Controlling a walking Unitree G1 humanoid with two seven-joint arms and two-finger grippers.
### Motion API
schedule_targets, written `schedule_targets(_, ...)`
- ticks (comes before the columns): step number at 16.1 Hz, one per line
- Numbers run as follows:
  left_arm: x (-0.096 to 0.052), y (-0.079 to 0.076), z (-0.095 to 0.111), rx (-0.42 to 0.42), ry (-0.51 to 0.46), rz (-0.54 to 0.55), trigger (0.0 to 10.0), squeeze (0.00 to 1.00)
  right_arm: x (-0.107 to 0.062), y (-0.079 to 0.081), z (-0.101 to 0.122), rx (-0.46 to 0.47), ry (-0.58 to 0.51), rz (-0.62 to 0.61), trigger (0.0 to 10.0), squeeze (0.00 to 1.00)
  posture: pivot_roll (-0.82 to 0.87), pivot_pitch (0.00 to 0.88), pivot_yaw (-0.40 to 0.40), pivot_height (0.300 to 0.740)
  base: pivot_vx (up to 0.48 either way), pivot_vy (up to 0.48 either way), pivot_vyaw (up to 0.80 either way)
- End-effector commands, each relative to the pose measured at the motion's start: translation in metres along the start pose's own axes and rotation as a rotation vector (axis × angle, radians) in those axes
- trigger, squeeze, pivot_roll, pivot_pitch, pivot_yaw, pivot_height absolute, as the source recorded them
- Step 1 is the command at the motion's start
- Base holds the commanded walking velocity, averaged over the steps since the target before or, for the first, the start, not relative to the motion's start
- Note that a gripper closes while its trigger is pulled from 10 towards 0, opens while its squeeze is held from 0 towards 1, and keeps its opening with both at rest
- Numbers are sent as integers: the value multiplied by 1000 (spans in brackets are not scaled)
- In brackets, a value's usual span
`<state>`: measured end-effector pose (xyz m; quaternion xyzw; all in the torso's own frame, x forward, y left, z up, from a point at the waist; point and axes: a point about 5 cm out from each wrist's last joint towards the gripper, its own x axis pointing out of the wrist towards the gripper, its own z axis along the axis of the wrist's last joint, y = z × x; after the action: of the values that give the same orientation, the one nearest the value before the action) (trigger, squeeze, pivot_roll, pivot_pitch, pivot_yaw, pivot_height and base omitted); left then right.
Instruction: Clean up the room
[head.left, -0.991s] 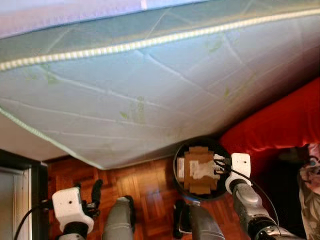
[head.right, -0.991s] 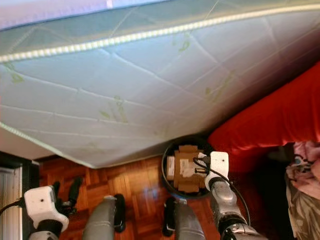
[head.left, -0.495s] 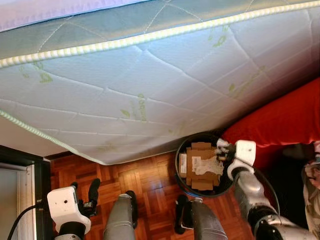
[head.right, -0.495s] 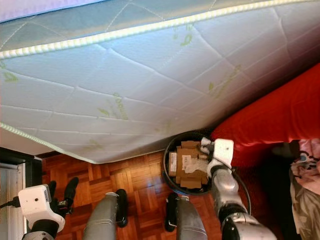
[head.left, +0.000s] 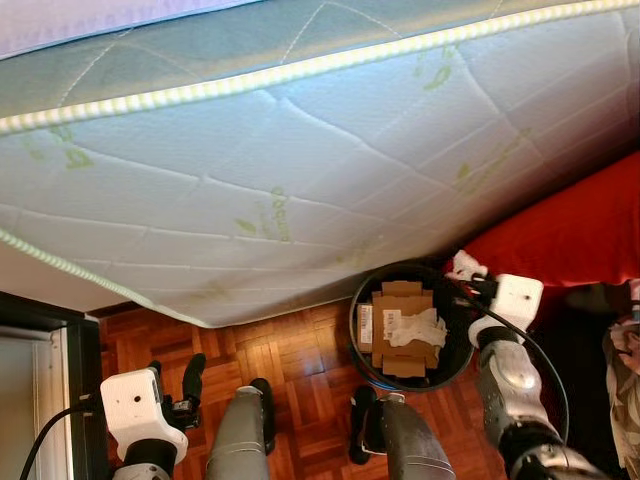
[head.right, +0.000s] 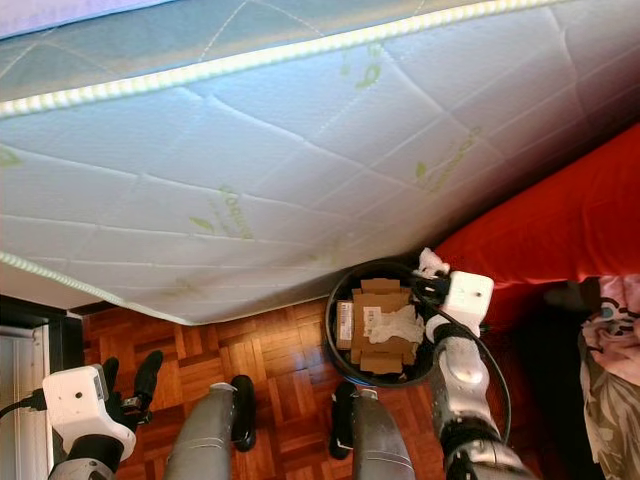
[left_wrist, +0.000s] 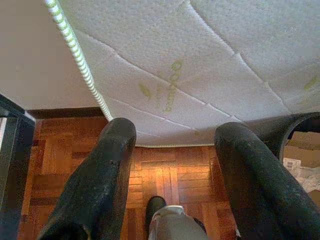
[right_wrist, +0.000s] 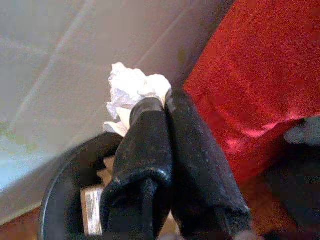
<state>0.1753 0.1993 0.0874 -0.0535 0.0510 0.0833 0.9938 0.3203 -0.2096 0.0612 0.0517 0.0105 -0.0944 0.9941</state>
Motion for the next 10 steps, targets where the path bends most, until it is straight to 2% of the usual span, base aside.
schedule_targets(1,-6,4,-6,-2,38,25,10000,0,-12,-5,-10,1,7,-7,10000,0,198,501,-49,672,0,0,0)
schedule_targets(4,-6,2,-9,-5,43,23,10000,0,-32,-5,-18,-17,-4,24,10000,0,187,495,-55,672,0,0,0)
schedule_targets(6,-7,3,-11,-7,48,27,10000,0,-60,-8,-14,-34,-35,41,10000,0,187,499,-52,672,0,0,0)
schedule_targets(10,-6,4,-11,-4,52,26,10000,0,-61,-7,1,-25,-63,54,10000,0,178,494,-52,672,0,0,0)
